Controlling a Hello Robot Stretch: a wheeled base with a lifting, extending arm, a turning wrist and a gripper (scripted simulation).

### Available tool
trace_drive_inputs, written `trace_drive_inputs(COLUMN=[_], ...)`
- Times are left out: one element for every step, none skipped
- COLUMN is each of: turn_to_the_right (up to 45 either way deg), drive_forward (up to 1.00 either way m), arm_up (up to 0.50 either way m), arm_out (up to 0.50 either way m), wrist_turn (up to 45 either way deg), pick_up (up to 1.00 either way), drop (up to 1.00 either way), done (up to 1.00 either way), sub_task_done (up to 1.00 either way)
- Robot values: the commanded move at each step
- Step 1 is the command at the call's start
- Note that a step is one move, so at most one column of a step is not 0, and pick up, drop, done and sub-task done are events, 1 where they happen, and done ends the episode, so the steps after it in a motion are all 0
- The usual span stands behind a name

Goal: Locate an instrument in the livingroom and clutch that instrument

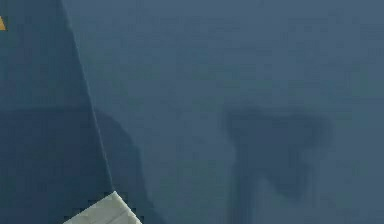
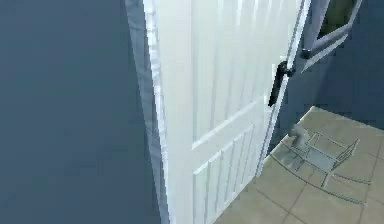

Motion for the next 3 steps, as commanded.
trace_drive_inputs(turn_to_the_right=[-45.0, 0.0, -27.0], drive_forward=[0.0, 0.6, 0.0], arm_up=[0.0, 0.0, 0.0], arm_out=[0.0, 0.0, 0.0], wrist_turn=[0.0, 0.0, 0.0], pick_up=[0.0, 0.0, 0.0], drop=[0.0, 0.0, 0.0], done=[0.0, 0.0, 0.0], sub_task_done=[0.0, 0.0, 0.0])
